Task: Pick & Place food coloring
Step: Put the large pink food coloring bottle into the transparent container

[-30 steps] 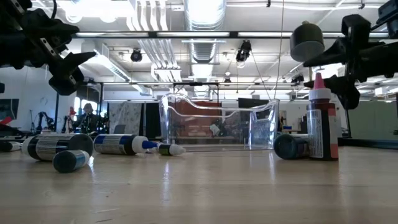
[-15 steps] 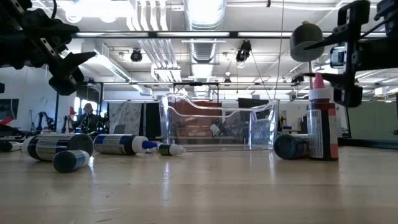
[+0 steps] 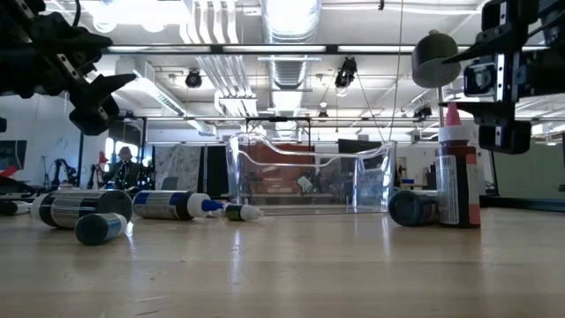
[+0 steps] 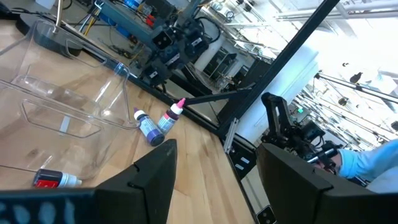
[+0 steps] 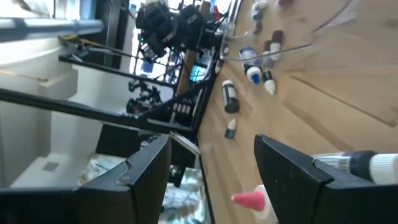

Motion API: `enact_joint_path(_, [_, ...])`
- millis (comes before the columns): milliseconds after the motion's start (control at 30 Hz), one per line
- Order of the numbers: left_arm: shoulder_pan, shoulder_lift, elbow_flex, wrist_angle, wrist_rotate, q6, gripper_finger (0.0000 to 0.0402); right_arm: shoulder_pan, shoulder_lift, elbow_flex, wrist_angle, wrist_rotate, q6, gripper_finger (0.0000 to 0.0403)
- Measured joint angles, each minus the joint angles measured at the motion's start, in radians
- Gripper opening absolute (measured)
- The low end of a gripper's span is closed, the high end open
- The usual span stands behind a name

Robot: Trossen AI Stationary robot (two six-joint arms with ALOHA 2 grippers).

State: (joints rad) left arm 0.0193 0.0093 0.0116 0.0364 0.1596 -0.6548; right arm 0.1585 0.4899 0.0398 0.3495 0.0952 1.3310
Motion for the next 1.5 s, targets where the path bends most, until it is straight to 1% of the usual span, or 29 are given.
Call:
enact_joint_path(133, [0.000,0.000,0.000,0.000,0.000,0.000,0.0197,0.014,0.063,0.079,-0.011,-0.002,-0.079,0.0224])
enact_joint_path(200, [0.000,0.000,0.000,0.000,0.000,0.000,0.0197,0.018,0.100,0.148,-0.078,-0.003,-0.129,0.0224])
enact_joint_path(267, [0.000,0.000,0.000,0.000,0.000,0.000,0.0197,0.019,0.139,0.233,-0.225,-0.006,-0.185,0.0224])
enact_joint_path(367, [0.000,0.000,0.000,0.000,0.000,0.000,0.0197,0.019,0.217,0.373,-0.527,0.003,-0.267,0.0224])
enact_joint_path(433, [0.000,0.000,0.000,0.000,0.000,0.000,0.0197,0.019,0.280,0.452,-0.696,0.009,-0.305,0.0224])
enact_joint_path(500, [0.000,0.000,0.000,0.000,0.000,0.000,0.0197,0.021,0.343,0.519,-0.825,0.007,-0.322,0.0224])
enact_joint_path(567, [0.000,0.000,0.000,0.000,0.000,0.000,0.0197,0.025,0.402,0.573,-0.904,-0.012,-0.335,0.0224])
enact_joint_path(800, [0.000,0.000,0.000,0.000,0.000,0.000,0.0197,0.101,0.575,0.714,-0.968,-0.016,-0.355,0.0224])
enact_joint_path(967, [0.000,0.000,0.000,0.000,0.000,0.000,0.0197,0.166,0.673,0.776,-1.040,-0.014,-0.342,0.0228])
enact_joint_path(1067, [0.000,0.000,0.000,0.000,0.000,0.000,0.0197,0.196,0.717,0.795,-1.051,-0.014,-0.302,0.0244])
enact_joint_path(1167, [0.000,0.000,0.000,0.000,0.000,0.000,0.0197,0.216,0.751,0.815,-1.050,-0.015,-0.259,0.0269])
enact_joint_path(1333, [0.000,0.000,0.000,0.000,0.000,0.000,0.0197,0.224,0.793,0.840,-1.056,0.004,-0.190,0.0310])
enact_joint_path(1500, [0.000,0.000,0.000,0.000,0.000,0.000,0.0197,0.220,0.840,0.862,-1.061,0.037,-0.127,0.0328])
